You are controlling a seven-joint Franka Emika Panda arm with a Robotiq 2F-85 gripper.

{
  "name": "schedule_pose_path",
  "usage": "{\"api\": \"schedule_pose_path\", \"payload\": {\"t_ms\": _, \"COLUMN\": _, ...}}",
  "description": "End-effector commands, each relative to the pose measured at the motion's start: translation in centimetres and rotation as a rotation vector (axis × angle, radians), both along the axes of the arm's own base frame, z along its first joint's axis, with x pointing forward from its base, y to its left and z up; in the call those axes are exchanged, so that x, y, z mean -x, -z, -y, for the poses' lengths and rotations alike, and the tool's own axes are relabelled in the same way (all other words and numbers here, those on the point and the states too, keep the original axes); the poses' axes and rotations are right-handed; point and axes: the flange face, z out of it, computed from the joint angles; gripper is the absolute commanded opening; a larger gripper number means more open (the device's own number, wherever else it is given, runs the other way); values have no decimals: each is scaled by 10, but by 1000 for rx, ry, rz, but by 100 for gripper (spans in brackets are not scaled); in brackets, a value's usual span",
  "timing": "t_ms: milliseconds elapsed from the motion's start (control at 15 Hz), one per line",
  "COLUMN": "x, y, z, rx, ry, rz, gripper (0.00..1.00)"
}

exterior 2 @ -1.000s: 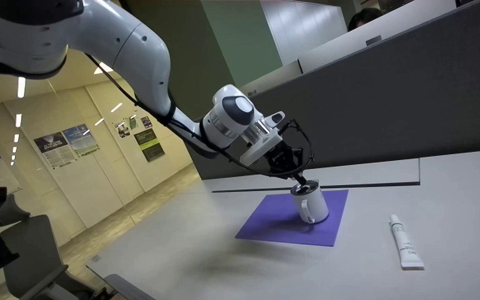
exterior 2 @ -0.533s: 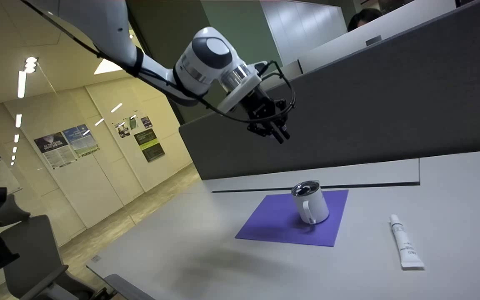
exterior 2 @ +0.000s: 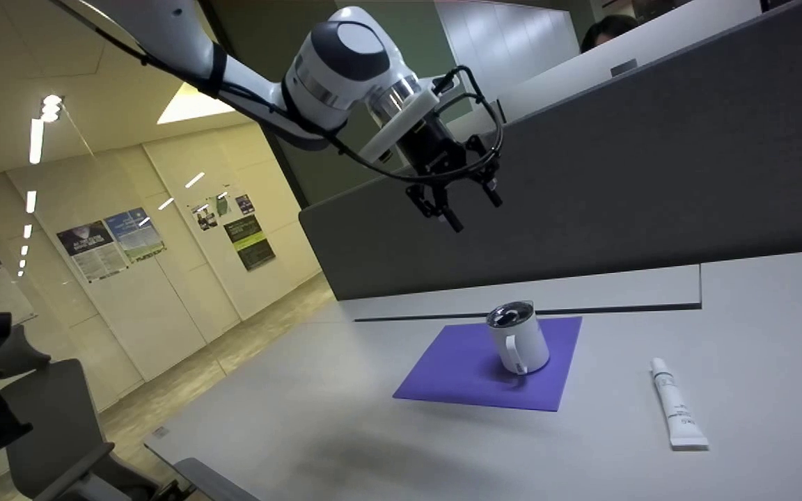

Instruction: Remove the silver lid from the white mug

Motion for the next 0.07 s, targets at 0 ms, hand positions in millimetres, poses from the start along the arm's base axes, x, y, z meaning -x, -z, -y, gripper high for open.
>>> {"api": "schedule_pose_path", "payload": {"t_ms": 0, "x": 0, "y": 0, "z": -1, "rx": -1, "ry": -2, "rz": -2, "gripper": 83}}
